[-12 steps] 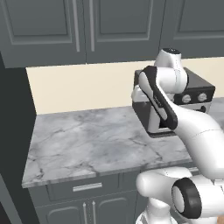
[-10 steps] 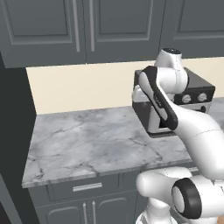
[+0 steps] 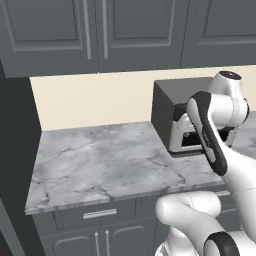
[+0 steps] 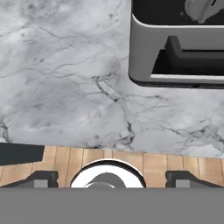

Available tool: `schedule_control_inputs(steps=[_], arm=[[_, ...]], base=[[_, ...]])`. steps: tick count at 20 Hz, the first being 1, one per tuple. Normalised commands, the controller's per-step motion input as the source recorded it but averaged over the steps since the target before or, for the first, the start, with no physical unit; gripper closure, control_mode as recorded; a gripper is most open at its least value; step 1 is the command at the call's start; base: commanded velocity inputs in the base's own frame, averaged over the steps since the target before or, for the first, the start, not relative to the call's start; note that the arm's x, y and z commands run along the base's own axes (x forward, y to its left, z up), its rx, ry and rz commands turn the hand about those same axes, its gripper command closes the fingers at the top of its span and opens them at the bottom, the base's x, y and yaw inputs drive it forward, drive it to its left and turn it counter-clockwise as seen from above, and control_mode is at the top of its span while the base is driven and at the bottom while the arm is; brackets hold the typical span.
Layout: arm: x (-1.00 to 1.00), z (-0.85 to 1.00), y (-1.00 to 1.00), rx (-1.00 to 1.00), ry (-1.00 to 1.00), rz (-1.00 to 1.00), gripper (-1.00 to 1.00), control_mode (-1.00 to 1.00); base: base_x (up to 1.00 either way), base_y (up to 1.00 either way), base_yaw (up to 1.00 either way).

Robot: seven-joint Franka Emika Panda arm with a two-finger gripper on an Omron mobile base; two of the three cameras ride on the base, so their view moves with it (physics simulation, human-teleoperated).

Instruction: Place the pear in the correct fridge rack based on whether it is a fruit or vegetable. Finally, close the fridge door.

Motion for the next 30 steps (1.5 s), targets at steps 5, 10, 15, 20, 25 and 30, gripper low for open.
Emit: schedule_control_inputs(steps=[5, 10, 15, 20, 25, 30], arm=[[-0.32, -0.35, -0.82, -0.09, 0.1, -0.01, -1.0, -1.0], [-0.12, -0.45, -0.75, -0.15, 0.14, 0.0, -1.0, -1.0], [-0.01, -0.48, -0.65, -0.15, 0.04, -0.05, -1.0, -1.0], [0.0, -0.5, -0.73, -0.08, 0.0, -0.09, -1.0, -1.0], [0.0, -0.26, -0.74, 0.0, 0.0, -0.06, -1.0, -1.0], [0.0, -0.05, -0.63, 0.0, 0.01, -0.01, -1.0, -1.0]], base=[[0.0, 0.0, 0.0], [0.0, 0.0, 0.0], [0.0, 0.0, 0.0], [0.0, 0.0, 0.0], [0.0, 0.0, 0.0], [0.0, 0.0, 0.0]])
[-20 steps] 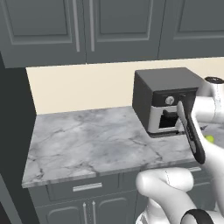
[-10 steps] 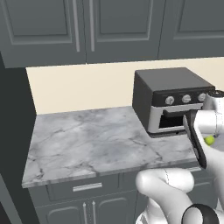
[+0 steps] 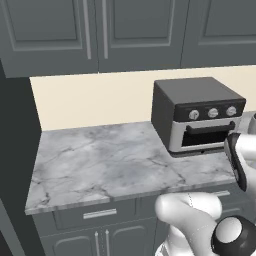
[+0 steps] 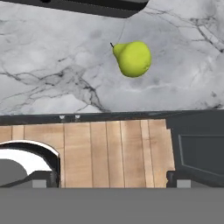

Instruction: Place the pear in the correct fridge rack based on whether it is a fruit or vegetable. Finally, close the fridge door.

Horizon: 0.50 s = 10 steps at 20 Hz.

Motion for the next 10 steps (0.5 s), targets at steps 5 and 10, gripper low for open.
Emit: schedule_control_inputs(steps=[5, 10], arm=[[0.05, 0.0, -0.26, 0.0, 0.0, 0.02, -1.0, -1.0], [0.17, -0.04, 0.0, 0.0, -0.01, 0.07, -1.0, -1.0]], base=[[0.0, 0.0, 0.0], [0.0, 0.0, 0.0]])
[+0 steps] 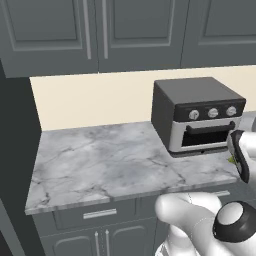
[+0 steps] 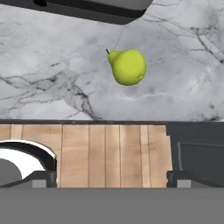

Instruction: Place the pear in the correct fridge rack based on whether it is a fruit or vegetable. Finally, close the fridge door.

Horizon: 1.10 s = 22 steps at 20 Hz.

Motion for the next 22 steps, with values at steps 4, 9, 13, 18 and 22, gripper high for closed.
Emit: schedule_control_inputs(steps=[4, 9, 13, 18, 22], arm=[[0.29, -0.21, -0.13, 0.03, -0.06, 0.07, -1.0, -1.0], [0.28, -0.22, -0.23, 0.04, -0.07, 0.04, -1.0, -1.0], [0.28, -0.21, -0.28, 0.03, -0.04, 0.01, -1.0, -1.0], [0.37, -0.08, -0.22, 0.02, 0.06, 0.0, -1.0, -1.0], [0.31, -0.11, -0.23, 0.02, 0.08, 0.03, -1.0, -1.0]], base=[[0.0, 0.0, 0.0], [0.0, 0.0, 0.0], [0.0, 0.0, 0.0], [0.0, 0.0, 0.0], [0.0, 0.0, 0.0]])
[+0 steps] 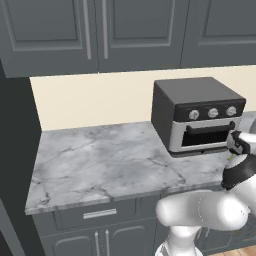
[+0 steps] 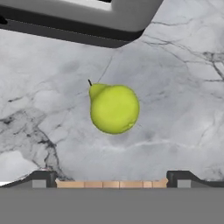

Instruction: Place the pear in the correct fridge rack based on whether it is a fruit or vegetable. Finally, close the fridge door.

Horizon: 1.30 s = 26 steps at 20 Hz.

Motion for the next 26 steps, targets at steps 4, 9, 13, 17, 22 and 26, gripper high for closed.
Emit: schedule_control_inputs(steps=[4, 9, 13, 17, 22, 26], arm=[[0.22, -0.23, -0.15, 0.02, 0.02, 0.05, -1.0, -1.0], [0.19, -0.38, -0.02, 0.01, 0.0, 0.08, -1.0, -1.0], [0.19, -0.33, 0.0, 0.0, 0.0, 0.07, -1.0, -1.0], [0.22, -0.21, -0.07, 0.02, 0.0, 0.06, -1.0, -1.0], [0.2, -0.09, -0.33, 0.07, 0.0, 0.02, -1.0, -1.0], [0.19, -0.08, -0.31, 0.07, 0.0, 0.03, -1.0, -1.0]], base=[[0.0, 0.0, 0.0], [0.0, 0.0, 0.0], [0.0, 0.0, 0.0], [0.0, 0.0, 0.0], [0.0, 0.0, 0.0], [0.0, 0.0, 0.0]])
